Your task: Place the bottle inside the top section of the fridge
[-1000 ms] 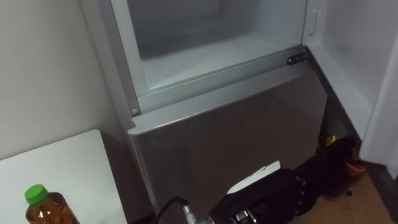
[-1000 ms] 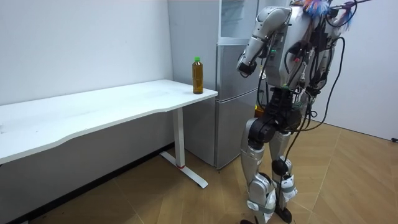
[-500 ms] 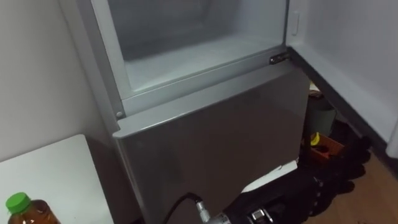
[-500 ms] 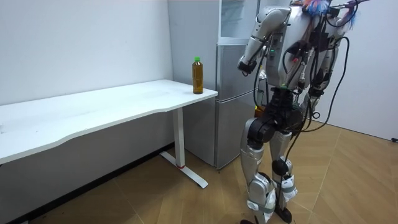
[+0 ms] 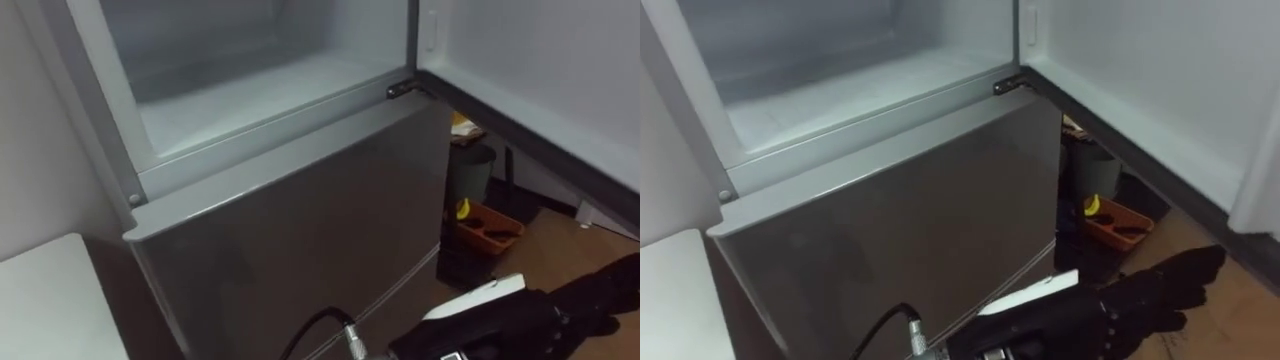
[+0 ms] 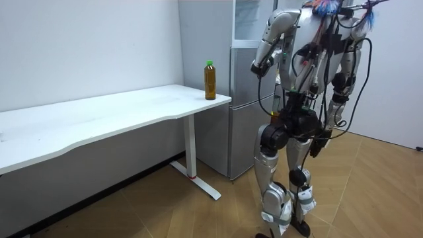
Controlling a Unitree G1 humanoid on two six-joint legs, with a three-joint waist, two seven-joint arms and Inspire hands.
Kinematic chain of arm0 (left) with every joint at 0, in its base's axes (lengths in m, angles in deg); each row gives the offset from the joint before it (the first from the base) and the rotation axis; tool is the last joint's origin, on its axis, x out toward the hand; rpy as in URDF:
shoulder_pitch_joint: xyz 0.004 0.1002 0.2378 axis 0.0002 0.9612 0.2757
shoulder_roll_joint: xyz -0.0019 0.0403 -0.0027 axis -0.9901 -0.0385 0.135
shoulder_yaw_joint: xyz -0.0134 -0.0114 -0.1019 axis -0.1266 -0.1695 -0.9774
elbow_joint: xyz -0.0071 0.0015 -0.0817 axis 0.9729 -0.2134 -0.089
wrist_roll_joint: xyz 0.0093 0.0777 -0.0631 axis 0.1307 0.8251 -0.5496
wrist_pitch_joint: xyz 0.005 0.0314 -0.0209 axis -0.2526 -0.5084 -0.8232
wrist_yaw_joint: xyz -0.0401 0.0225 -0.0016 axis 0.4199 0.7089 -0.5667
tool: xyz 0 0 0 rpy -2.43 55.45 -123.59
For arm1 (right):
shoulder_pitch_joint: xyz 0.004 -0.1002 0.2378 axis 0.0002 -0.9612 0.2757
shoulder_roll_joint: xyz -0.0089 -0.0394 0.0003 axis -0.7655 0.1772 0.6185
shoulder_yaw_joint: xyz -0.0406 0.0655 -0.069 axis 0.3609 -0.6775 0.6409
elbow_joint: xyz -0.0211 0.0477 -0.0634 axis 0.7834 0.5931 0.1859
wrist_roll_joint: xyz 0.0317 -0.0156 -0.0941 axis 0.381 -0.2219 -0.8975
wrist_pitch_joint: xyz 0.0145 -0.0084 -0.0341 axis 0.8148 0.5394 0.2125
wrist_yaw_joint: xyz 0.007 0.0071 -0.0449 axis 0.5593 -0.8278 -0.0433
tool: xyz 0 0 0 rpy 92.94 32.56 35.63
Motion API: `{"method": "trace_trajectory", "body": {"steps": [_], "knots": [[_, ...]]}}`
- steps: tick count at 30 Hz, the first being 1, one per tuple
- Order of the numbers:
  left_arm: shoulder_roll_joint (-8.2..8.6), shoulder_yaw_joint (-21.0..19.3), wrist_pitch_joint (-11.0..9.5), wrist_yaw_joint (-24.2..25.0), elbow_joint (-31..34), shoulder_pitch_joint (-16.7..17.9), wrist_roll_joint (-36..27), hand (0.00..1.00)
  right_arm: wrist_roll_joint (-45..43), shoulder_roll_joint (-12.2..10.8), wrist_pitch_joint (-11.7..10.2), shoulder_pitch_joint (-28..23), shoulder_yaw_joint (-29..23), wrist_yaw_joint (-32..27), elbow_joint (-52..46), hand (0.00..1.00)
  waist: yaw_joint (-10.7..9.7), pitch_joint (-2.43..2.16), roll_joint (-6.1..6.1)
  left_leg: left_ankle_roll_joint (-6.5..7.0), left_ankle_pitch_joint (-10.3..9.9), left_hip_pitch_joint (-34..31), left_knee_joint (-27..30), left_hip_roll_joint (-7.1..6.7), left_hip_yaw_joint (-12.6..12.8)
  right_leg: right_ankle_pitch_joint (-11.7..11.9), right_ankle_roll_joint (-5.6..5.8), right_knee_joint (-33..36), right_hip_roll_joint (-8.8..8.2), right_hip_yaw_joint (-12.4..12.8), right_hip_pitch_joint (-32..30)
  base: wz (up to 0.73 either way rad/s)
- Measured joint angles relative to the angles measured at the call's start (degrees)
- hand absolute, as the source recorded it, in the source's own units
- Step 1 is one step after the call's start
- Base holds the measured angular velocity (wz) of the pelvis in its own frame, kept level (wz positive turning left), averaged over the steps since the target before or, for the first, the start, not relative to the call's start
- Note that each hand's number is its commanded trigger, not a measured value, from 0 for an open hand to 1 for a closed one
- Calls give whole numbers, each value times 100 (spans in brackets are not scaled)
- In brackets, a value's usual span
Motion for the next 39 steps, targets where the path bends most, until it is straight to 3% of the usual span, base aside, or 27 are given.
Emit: {"method": "trace_trajectory", "body": {"steps": [6,12,17,21,24,26,28,31,36,39], "knots": [[30,-3,0,13,-431,-168,172,0,-12,-34,0,4,-1,12,-2,0,21,10,-15,-1,-1,-17,-6,25,4,10,-17,3,26,-30,1,2],[34,-14,0,131,-572,-152,275,0,-27,-37,11,-9,17,12,-4,0,302,31,-49,-3,-1,-86,-3,48,-51,22,-35,-3,29,-171,-37,12],[-102,-87,48,122,-584,49,506,0,-86,-44,74,11,18,8,-8,0,546,34,-69,-8,3,-168,-3,41,-242,24,-37,1,9,-399,0,26],[-302,-154,168,113,-672,549,1103,0,-252,-62,80,-11,23,10,-29,0,805,41,-141,-30,15,-218,7,41,-416,27,-40,-12,0,-611,46,24],[-334,-343,245,125,-694,991,1558,0,-312,-85,89,-6,30,11,-105,0,987,48,-194,-41,22,-319,55,34,-560,24,-45,-13,-24,-781,38,27],[-366,-384,255,122,-755,1226,1661,0,-398,-87,99,-7,51,10,-128,0,1113,31,-227,-46,26,-344,55,25,-639,23,-46,-19,-29,-830,50,21],[-436,-529,264,120,-861,1665,1753,0,-471,-121,110,-9,98,3,-143,0,1371,1,-287,-48,29,-316,59,17,-691,20,-49,-21,-33,-873,92,8],[-589,-749,264,72,-905,2129,1751,0,-450,-201,106,-11,144,-3,-140,0,1522,-20,-353,-50,32,-376,82,2,-816,19,-50,-21,-50,-990,100,19],[-625,-1076,251,-213,-1266,2612,1979,0,-485,-283,112,-76,192,13,-282,0,1724,-38,-384,-18,67,-419,96,-61,-997,2,-28,1,-110,-1138,128,19],[-638,-1295,218,-378,-1478,2993,1984,0,-462,-287,114,-231,191,68,-422,0,1822,-79,-433,-13,77,-415,101,-88,-1082,-12,-18,-11,-134,-1269,203,19]]}}
